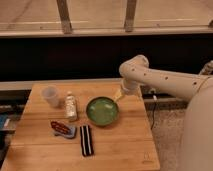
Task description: Drag the ceramic bowl in a circle
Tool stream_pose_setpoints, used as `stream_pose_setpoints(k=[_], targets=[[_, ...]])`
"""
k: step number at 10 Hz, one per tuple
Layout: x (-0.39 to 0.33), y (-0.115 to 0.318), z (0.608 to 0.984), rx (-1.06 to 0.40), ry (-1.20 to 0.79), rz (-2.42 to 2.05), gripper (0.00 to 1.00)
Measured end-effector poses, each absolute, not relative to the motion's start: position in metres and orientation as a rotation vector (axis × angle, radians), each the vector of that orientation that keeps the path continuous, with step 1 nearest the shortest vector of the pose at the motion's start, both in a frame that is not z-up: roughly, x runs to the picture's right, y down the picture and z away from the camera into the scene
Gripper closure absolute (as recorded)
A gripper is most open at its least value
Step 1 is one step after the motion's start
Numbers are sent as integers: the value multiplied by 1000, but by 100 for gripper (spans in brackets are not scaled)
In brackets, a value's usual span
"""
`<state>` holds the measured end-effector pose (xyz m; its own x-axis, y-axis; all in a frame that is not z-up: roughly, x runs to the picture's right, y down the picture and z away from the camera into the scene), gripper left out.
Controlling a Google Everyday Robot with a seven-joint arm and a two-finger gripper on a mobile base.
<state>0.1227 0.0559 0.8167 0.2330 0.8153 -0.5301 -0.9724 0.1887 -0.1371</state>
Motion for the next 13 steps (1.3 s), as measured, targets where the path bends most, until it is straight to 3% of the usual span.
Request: stream_pose_setpoints(k=[13], targets=[[108,74,838,-524,364,1267,20]])
